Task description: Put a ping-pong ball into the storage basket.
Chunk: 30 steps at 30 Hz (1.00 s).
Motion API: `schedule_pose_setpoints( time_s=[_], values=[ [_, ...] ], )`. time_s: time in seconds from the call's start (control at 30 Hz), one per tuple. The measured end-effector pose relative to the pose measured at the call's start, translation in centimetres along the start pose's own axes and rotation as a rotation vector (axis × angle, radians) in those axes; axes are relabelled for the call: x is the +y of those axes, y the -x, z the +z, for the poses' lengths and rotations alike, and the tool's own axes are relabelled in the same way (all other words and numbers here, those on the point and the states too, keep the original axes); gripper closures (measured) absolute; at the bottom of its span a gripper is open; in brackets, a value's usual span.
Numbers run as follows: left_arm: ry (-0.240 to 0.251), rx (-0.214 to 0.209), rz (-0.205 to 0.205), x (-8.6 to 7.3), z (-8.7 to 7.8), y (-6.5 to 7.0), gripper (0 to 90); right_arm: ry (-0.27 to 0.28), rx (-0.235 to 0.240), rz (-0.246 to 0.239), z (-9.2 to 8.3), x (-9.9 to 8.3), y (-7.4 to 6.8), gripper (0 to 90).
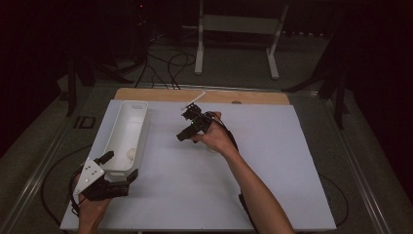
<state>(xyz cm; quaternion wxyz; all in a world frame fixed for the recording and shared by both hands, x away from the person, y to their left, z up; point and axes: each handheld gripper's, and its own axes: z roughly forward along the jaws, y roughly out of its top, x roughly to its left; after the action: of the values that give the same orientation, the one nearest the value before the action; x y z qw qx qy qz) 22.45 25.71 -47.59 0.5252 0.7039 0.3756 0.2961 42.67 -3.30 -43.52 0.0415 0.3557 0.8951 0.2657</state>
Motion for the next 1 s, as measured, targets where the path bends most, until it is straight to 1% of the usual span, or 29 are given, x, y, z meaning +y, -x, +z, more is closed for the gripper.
schedule_pose_setpoints(
  time_s=[0.03, 0.27, 0.47, 0.6, 0.7, 0.73, 0.77, 1.0],
  values=[
    [0.000, 0.000, -0.001, 0.0, 0.0, 0.0, 0.6, -0.001, -0.002, -0.004, 0.1, -0.2, 0.2, 11.2],
    [0.000, 0.001, -0.001, 0.0, 0.0, 0.0, 0.6, -0.025, -0.015, 0.029, 0.4, -1.6, 1.3, 11.3],
    [-0.001, 0.001, 0.000, 0.0, 0.0, 0.0, 0.6, -0.040, -0.022, 0.041, 0.7, -2.6, 2.1, 11.3],
    [-0.001, 0.001, 0.000, 0.0, 0.0, 0.0, 0.6, -0.053, -0.020, 0.054, 0.8, -3.1, 2.4, 11.3],
    [-0.001, 0.001, 0.000, 0.0, 0.0, 0.0, 0.6, -0.061, -0.021, 0.059, 0.9, -3.5, 2.7, 11.5],
    [0.000, 0.001, 0.000, 0.0, 0.0, 0.0, 0.6, -0.060, -0.023, 0.054, 0.9, -3.7, 2.8, 12.9],
    [-0.001, 0.001, 0.000, 0.0, 0.0, 0.0, 0.6, -0.064, -0.022, 0.063, 1.0, -3.8, 2.8, 12.9],
    [-0.002, 0.000, 0.001, 0.0, 0.0, 0.0, 0.6, -0.085, -0.036, 0.072, 1.0, -4.8, 3.7, 13.4]
  ],
)
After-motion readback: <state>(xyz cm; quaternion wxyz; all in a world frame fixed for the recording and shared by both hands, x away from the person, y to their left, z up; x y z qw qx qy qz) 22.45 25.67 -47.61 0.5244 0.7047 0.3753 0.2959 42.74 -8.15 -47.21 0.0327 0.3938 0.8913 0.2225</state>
